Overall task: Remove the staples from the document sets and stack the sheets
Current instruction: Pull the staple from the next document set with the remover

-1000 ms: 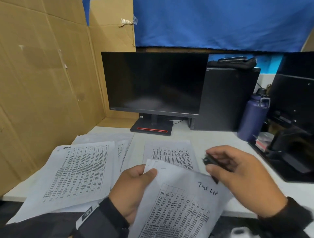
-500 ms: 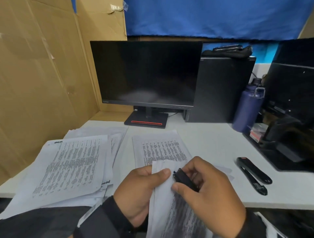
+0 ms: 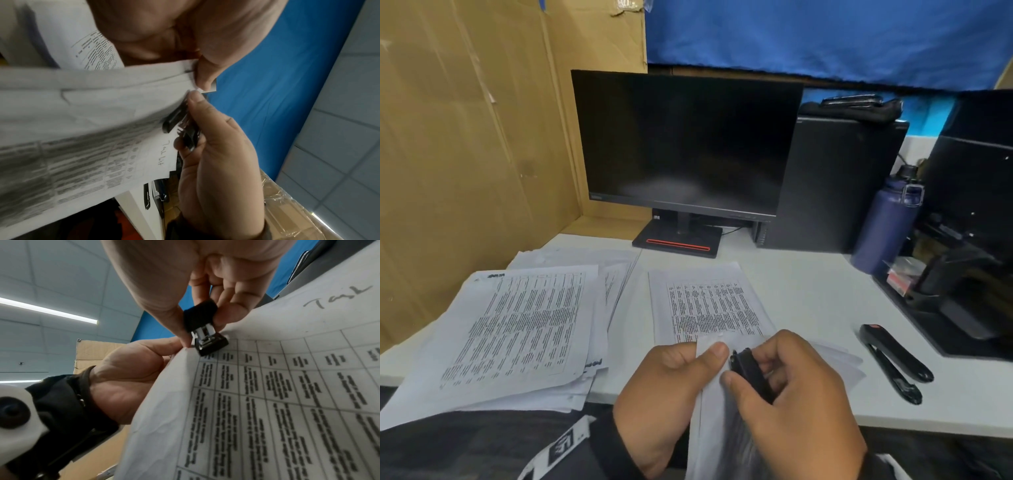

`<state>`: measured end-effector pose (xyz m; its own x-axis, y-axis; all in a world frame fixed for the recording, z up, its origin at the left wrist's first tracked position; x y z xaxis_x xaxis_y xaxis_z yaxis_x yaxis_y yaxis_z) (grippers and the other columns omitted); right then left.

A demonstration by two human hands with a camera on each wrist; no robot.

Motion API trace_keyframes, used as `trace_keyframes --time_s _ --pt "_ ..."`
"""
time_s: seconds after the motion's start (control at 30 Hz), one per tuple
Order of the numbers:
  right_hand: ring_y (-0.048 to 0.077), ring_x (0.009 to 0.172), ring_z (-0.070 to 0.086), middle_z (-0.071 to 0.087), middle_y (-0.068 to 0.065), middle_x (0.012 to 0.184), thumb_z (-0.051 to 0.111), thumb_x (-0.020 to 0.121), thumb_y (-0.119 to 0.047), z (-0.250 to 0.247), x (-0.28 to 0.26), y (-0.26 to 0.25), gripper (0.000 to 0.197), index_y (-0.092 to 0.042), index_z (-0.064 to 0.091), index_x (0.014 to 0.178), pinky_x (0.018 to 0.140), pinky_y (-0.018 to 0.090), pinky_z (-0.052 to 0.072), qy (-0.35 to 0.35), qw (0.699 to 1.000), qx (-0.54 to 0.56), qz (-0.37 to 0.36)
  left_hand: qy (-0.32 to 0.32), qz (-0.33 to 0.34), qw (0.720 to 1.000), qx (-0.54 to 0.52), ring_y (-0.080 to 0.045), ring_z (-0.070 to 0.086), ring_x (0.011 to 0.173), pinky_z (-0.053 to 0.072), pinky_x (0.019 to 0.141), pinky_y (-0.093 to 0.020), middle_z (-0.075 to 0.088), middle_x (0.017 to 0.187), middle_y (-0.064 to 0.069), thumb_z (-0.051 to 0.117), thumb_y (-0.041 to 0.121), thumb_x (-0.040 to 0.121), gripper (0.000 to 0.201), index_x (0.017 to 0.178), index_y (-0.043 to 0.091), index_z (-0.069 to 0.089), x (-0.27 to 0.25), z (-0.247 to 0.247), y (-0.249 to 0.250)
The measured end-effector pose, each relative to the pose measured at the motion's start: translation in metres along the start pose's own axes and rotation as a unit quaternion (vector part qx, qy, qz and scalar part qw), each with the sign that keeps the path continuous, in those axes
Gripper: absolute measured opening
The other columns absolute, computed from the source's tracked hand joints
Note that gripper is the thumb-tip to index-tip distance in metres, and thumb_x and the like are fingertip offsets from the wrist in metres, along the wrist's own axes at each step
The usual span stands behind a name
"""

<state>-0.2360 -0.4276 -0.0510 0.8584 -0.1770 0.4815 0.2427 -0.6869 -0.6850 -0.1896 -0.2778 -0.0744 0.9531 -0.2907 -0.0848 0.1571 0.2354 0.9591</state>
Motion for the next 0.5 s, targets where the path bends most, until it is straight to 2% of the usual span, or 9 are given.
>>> trace_keyframes --time_s 0.1,0.2,0.27,0.37,0.43,0.5 --pt "0.005 0.068 0.061 0.059 -0.018 0.083 0.078 0.064 -0.046 0.002 -0.002 -0.004 0.030 -0.037 0.053 0.078 0.060 0.014 0.047 0.007 0.999 -0.029 -0.016 0.021 0.041 0.999 0.025 -0.037 0.075 0.099 0.051 0.103 -0.063 0.080 0.099 -0.021 0.072 0.036 0.082 0.033 0.097 0.009 0.083 0.001 -0.002 -0.003" --pt "0.003 0.069 0.063 0.061 -0.019 0.087 0.084 0.066 -0.044 0.002 0.000 -0.002 0.030 -0.037 0.056 0.076 0.058 0.016 0.048 0.014 1.000 -0.015 -0.002 0.034 0.058 0.997 0.034 -0.043 0.073 0.106 0.050 0.103 -0.066 0.080 0.101 -0.019 0.069 0.040 0.083 0.034 0.098 0.013 0.083 0.001 -0.001 -0.009" --pt "0.003 0.071 0.064 0.063 -0.022 0.088 0.089 0.063 -0.036 0.002 0.002 0.002 0.032 -0.035 0.059 0.073 0.062 0.015 0.049 0.012 1.000 0.015 0.017 0.034 0.060 0.997 0.039 -0.045 0.072 0.108 0.050 0.103 -0.066 0.080 0.102 -0.019 0.071 0.043 0.085 0.034 0.100 0.015 0.083 0.001 0.000 -0.012" --pt "0.004 0.070 0.063 0.061 -0.018 0.086 0.087 0.064 -0.036 0.001 0.002 0.000 0.031 -0.035 0.057 0.073 0.062 0.015 0.048 0.016 1.000 -0.013 -0.014 0.027 0.057 0.997 0.033 -0.041 0.075 0.103 0.053 0.101 -0.061 0.081 0.100 -0.017 0.074 0.036 0.089 0.024 0.097 0.016 0.084 0.000 0.002 -0.010" --pt "0.004 0.067 0.061 0.057 -0.016 0.082 0.080 0.066 -0.042 0.000 -0.001 -0.004 0.029 -0.037 0.054 0.079 0.056 0.019 0.047 0.017 0.999 -0.039 -0.028 0.023 0.061 0.997 0.035 -0.035 0.077 0.093 0.058 0.094 -0.052 0.081 0.094 -0.016 0.070 0.035 0.082 0.025 0.091 0.016 0.084 0.000 0.003 -0.007" --pt "0.004 0.066 0.060 0.057 -0.015 0.080 0.077 0.065 -0.046 0.000 -0.002 -0.005 0.029 -0.038 0.054 0.082 0.056 0.024 0.049 0.019 0.998 -0.045 -0.031 0.029 0.062 0.997 0.030 -0.029 0.076 0.085 0.058 0.087 -0.044 0.081 0.090 -0.017 0.075 0.034 0.081 0.022 0.086 0.015 0.084 0.001 0.002 -0.006"
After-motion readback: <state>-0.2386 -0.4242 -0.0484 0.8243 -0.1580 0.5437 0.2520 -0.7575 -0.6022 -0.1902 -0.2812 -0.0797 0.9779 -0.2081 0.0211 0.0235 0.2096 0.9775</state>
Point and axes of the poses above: each hand's wrist, its own x-axis towards the middle knuckle, its own z-axis out of the palm, y = z × x, the point moved 4 cm from there along x, towards the middle knuckle
